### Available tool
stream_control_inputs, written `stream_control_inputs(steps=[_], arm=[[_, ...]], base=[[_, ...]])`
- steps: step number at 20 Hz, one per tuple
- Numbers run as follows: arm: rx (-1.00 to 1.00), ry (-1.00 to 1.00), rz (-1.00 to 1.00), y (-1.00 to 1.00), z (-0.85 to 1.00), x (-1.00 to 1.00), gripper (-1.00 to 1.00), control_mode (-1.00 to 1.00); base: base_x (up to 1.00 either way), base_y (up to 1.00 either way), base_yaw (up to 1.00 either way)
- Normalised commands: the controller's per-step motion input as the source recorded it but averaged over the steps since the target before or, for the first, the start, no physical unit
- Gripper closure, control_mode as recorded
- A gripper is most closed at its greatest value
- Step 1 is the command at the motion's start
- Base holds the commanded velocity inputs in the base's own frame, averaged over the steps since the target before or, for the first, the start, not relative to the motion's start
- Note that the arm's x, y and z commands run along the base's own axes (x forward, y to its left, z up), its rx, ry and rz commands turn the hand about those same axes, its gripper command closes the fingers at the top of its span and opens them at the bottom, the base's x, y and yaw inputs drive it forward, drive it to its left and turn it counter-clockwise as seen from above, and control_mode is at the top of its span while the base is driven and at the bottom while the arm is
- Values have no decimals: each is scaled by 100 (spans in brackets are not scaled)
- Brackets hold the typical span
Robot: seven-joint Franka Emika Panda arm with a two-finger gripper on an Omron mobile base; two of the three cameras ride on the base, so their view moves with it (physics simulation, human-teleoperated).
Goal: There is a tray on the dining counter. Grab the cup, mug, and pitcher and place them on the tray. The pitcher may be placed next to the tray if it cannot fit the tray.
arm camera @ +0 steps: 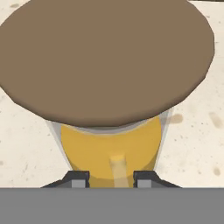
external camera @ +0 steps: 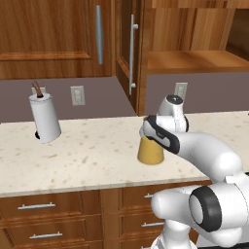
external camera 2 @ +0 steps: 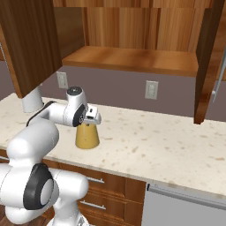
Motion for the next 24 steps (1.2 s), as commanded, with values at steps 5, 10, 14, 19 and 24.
stream_control_inputs(steps=[5,10,14,19,24], arm=[[0,0,0,0,0,0,100,-100],[0,0,0,0,0,0,100,-100],[0,0,0,0,0,0,100,-100],[0,0,0,0,13,0,100,-100],[0,-3,0,0,45,-3,100,-100]], base=[[0,0,0],[0,0,0],[0,0,0],[0,0,0],[0,0,0]])
